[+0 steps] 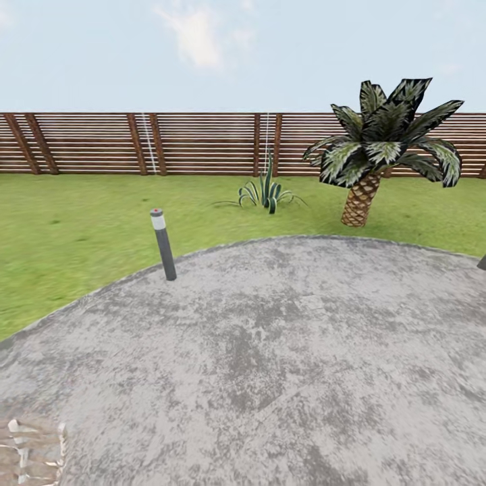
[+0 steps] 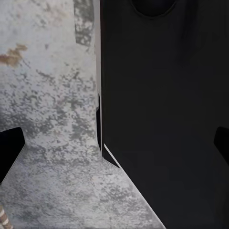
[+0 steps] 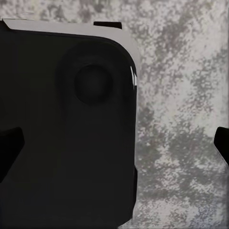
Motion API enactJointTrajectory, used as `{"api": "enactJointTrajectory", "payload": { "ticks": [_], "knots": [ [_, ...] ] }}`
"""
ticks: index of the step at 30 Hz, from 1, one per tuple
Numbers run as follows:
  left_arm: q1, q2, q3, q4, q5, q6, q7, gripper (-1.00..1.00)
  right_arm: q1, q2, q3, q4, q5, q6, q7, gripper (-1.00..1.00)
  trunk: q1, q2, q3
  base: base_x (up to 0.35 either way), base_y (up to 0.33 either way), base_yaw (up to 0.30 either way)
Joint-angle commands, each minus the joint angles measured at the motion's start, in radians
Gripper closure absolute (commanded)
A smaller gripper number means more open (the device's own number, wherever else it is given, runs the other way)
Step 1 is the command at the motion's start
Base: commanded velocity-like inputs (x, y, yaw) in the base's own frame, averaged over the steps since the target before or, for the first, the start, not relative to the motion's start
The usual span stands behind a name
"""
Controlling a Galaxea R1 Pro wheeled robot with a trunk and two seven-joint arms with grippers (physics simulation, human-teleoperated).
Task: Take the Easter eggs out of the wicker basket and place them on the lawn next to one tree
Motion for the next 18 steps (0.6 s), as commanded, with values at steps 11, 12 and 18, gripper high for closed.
{"api": "enactJointTrajectory", "payload": {
  "ticks": [11,12,18],
  "knots": [
    [0.000,0.000,0.001,0.000,0.001,-0.001,-0.001,-1.00,-0.001,-0.003,0.001,-0.001,0.000,-0.004,-0.001,-1.00,0.001,0.000,-0.001,0.328,0.000,0.000],
    [0.000,0.000,0.001,0.000,0.001,-0.001,-0.001,-1.00,-0.001,-0.003,0.001,-0.001,0.000,-0.004,-0.001,-1.00,0.001,0.000,-0.001,0.328,0.000,0.000],
    [0.000,0.000,0.001,0.000,0.001,-0.001,-0.001,-1.00,-0.001,-0.001,0.001,-0.001,0.000,-0.004,-0.001,-1.00,0.001,0.000,-0.001,0.328,0.000,0.000]
  ]
}}
